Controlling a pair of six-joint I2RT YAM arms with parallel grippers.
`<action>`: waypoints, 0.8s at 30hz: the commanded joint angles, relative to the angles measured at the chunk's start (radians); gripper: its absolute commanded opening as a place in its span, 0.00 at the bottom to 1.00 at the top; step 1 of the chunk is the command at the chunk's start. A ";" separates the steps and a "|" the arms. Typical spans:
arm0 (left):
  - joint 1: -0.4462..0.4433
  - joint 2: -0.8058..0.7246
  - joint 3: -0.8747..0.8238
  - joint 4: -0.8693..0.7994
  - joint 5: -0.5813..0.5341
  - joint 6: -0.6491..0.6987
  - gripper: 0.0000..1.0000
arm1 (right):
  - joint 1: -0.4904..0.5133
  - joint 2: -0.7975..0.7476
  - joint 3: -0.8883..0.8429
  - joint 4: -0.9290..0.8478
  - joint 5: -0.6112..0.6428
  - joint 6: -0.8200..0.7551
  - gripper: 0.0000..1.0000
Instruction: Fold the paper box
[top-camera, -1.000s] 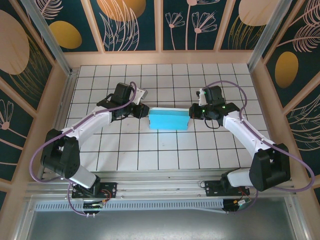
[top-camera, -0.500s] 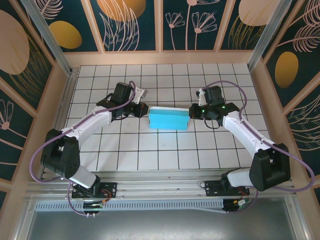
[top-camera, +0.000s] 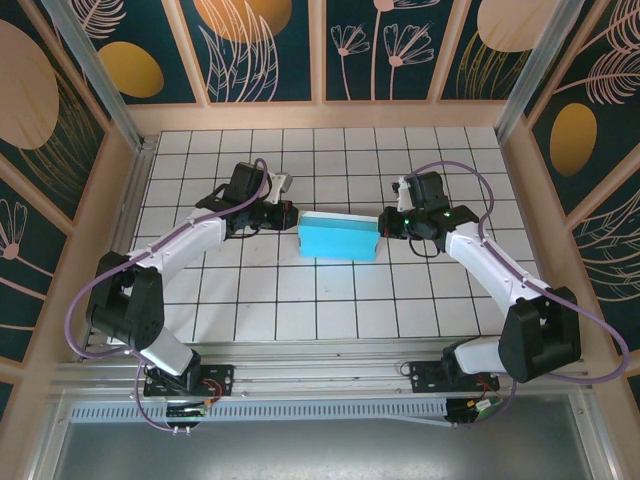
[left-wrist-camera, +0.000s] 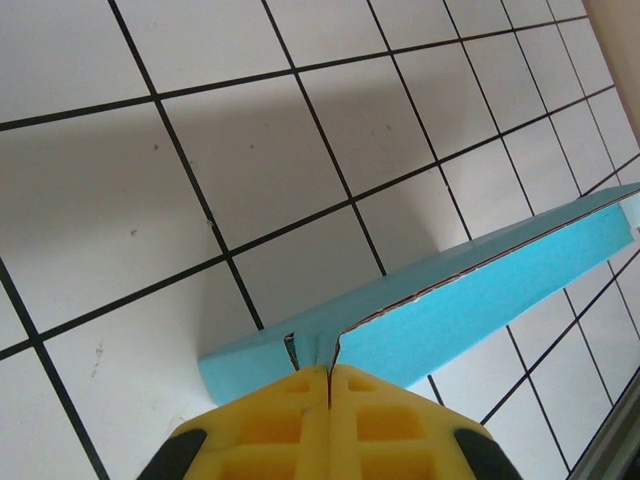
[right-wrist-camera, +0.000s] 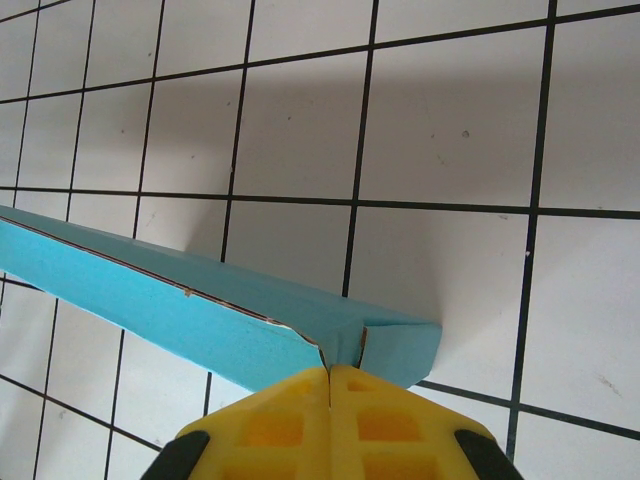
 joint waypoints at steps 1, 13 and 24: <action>0.001 0.020 0.005 0.009 0.044 -0.034 0.02 | 0.013 0.012 0.017 -0.005 0.011 -0.002 0.00; 0.001 0.037 -0.007 0.016 0.058 -0.060 0.03 | 0.015 0.014 0.019 -0.007 0.014 -0.003 0.00; -0.001 0.017 -0.077 0.061 0.079 -0.092 0.03 | 0.019 0.012 0.020 -0.005 0.017 -0.001 0.00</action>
